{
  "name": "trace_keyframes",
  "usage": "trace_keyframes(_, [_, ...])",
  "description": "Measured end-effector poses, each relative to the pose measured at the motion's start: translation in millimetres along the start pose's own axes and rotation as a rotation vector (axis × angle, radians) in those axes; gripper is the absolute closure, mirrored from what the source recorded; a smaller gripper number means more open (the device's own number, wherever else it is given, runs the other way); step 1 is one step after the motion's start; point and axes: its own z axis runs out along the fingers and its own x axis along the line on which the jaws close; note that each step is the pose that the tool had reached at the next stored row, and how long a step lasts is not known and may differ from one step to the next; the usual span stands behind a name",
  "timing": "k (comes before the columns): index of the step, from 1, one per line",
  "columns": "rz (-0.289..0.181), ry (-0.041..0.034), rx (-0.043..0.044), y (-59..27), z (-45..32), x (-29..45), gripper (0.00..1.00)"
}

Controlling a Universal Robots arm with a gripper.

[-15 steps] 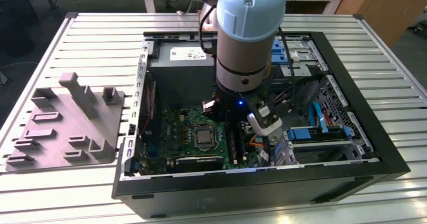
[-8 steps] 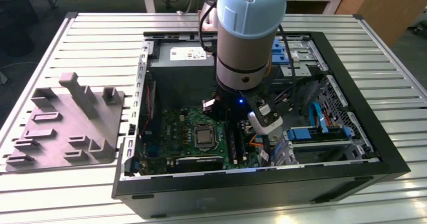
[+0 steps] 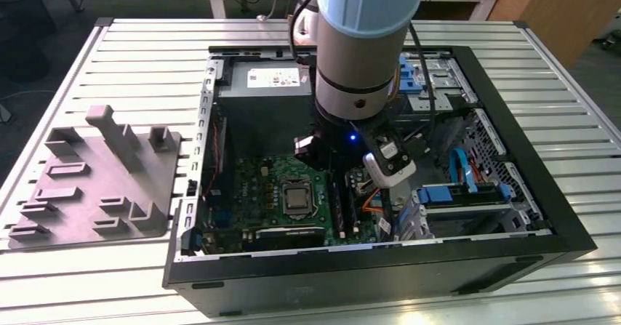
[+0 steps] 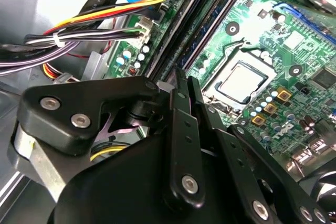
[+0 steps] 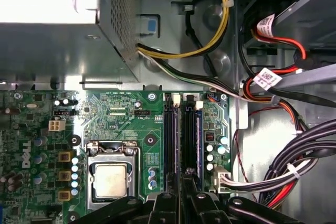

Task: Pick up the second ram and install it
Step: 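Insert the second ram into the second slot, then press down the second ram until it locks into place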

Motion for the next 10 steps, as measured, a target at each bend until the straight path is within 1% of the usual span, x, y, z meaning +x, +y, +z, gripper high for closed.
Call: trace_keyframes(10, [0.000, 0.0000, 0.0001, 0.1, -1.1, 0.0, 0.82])
